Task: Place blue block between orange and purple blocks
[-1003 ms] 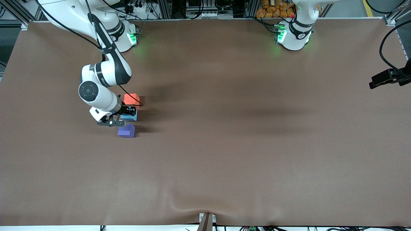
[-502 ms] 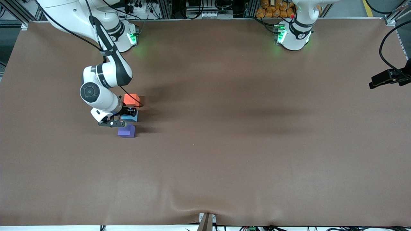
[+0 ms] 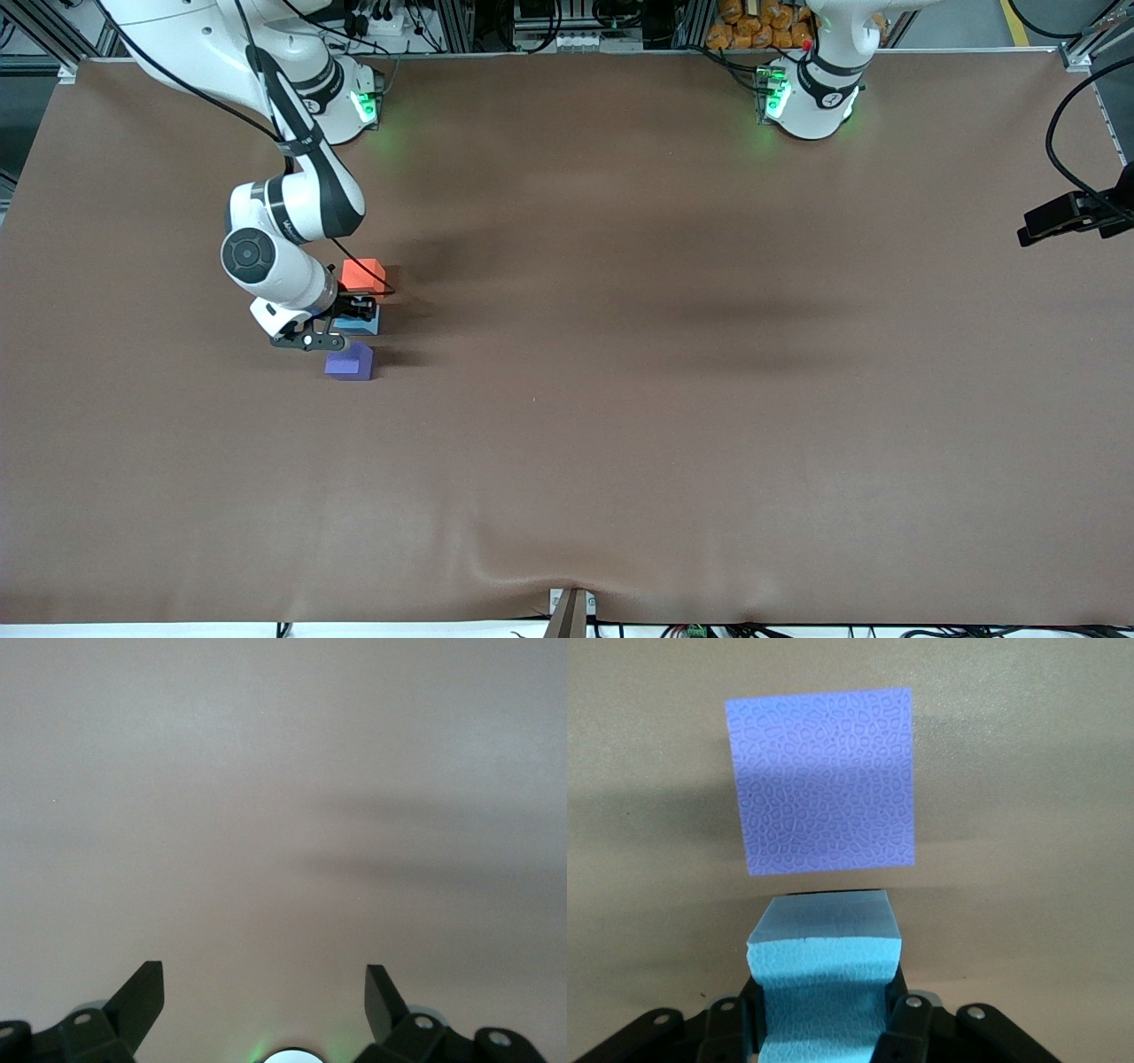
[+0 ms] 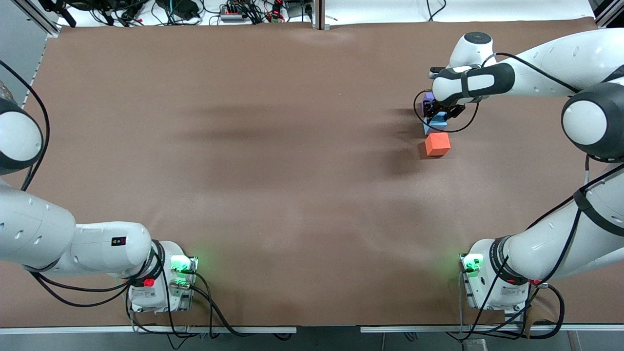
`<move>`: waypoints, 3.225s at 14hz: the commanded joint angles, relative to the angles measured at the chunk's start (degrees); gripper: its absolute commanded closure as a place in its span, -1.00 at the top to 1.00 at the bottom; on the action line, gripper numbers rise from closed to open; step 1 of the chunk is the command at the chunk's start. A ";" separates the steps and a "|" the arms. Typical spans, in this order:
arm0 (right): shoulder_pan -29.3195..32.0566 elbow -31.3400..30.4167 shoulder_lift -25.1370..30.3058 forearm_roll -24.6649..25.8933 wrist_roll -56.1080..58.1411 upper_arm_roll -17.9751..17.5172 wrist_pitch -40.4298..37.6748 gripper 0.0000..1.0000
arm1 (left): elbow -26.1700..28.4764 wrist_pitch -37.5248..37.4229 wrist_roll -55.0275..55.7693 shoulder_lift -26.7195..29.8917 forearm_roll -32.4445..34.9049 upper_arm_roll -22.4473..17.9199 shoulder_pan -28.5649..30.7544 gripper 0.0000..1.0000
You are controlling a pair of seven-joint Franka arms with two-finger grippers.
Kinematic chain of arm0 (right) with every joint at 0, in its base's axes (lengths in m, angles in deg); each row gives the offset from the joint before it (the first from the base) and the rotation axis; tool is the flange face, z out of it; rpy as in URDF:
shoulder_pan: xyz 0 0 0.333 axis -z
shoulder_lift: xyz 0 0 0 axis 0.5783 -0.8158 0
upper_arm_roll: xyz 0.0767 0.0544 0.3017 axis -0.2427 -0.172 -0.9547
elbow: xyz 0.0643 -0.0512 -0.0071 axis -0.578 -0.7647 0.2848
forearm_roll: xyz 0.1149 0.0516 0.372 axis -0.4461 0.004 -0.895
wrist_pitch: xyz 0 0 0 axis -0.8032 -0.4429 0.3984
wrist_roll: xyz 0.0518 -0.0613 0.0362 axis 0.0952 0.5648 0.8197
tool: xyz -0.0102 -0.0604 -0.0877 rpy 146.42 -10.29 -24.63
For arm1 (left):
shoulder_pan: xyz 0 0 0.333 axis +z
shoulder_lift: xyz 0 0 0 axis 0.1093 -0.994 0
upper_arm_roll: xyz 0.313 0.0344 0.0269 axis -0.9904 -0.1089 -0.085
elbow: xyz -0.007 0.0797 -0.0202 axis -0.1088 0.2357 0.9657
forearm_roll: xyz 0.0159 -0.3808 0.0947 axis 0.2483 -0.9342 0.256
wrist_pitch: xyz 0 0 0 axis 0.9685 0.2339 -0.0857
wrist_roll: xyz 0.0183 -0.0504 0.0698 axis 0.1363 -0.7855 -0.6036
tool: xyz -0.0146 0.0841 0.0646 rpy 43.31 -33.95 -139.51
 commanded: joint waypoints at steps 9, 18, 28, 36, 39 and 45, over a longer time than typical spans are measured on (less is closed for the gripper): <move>0.80 -1.47 -0.65 0.96 0.93 -0.35 2.82 -0.50 | -0.58 -0.69 0.08 -0.33 -0.72 0.42 0.63 1.00; 0.89 -1.12 -0.92 0.96 1.10 -0.35 2.38 1.00 | -0.58 -0.69 0.16 -0.33 -0.72 0.42 0.63 1.00; 0.80 19.67 1.10 0.08 0.22 -0.53 -26.32 1.00 | -0.58 -0.60 0.16 -0.41 -0.72 0.42 0.72 1.00; 9.13 46.67 0.22 -0.18 1.80 -0.44 -47.44 1.00 | -0.58 -0.43 0.16 -0.68 -0.72 0.42 0.72 1.00; 14.58 49.23 0.22 -0.53 14.16 -0.53 -48.68 1.00 | -0.67 -0.07 0.16 -1.03 -0.80 0.42 0.72 1.00; 18.65 57.23 0.49 -2.30 14.38 -0.62 -56.85 1.00 | -0.58 0.71 0.25 -1.03 -0.80 0.42 0.72 1.00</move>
